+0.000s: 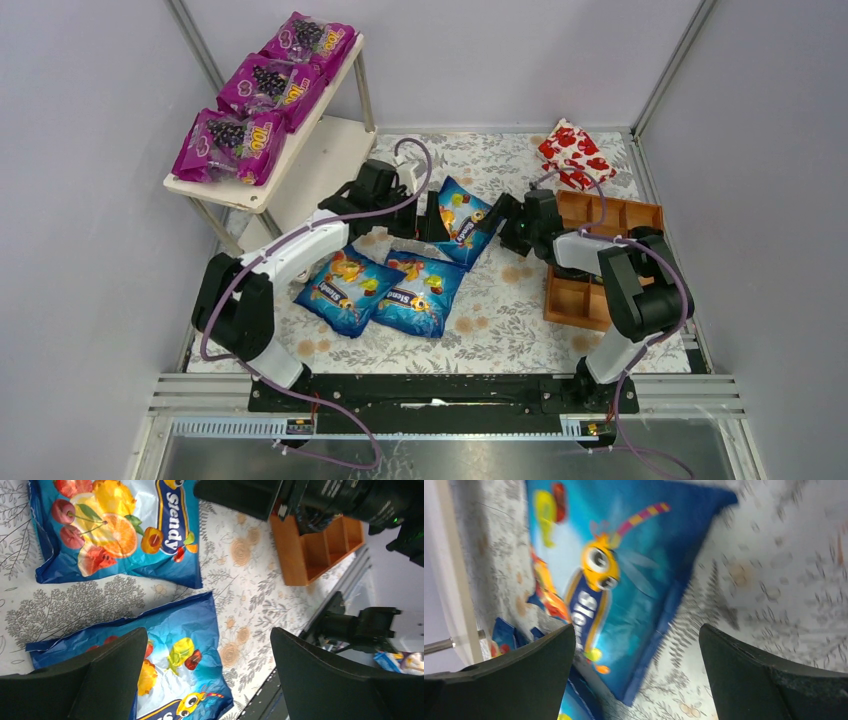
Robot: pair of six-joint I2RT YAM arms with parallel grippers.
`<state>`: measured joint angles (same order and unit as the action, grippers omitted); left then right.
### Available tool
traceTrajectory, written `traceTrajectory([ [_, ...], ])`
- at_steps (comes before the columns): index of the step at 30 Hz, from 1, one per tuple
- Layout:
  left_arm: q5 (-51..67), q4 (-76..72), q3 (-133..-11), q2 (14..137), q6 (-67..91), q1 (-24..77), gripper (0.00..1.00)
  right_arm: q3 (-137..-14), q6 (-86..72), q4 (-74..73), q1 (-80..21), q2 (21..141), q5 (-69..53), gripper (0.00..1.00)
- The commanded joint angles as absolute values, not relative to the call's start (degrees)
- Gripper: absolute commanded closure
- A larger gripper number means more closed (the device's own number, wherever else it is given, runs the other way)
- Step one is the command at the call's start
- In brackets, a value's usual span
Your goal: Place and organize the candy bags onto the shelf
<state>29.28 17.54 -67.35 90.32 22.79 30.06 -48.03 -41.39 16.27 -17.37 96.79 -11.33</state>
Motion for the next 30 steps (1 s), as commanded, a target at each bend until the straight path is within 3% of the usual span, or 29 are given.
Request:
traceTrajectory([
  [1,21.7,16.9,-66.7,91.3,20.2,33.0,0.05,-44.6,-47.4,26.7,-17.5,96.2,-12.1,0.00],
  [8,10.5,15.6,-65.0,90.2,23.5,37.0,0.06,-47.3,-47.3,28.9,-17.4,104.6,-14.5,0.00],
  [17,2.5,11.1,-64.7,91.5,26.8,39.3,0.02,-61.8,-41.3,30.2,-17.5,117.7,-31.1,0.00],
  [27,2.9,9.8,-64.9,94.9,29.4,36.6,0.01,-55.7,-41.6,30.1,-14.7,112.0,-28.8,0.00],
  [30,5.3,7.2,-64.6,96.5,31.9,33.8,0.06,-53.3,-42.0,30.9,-14.2,110.2,-28.2,0.00],
])
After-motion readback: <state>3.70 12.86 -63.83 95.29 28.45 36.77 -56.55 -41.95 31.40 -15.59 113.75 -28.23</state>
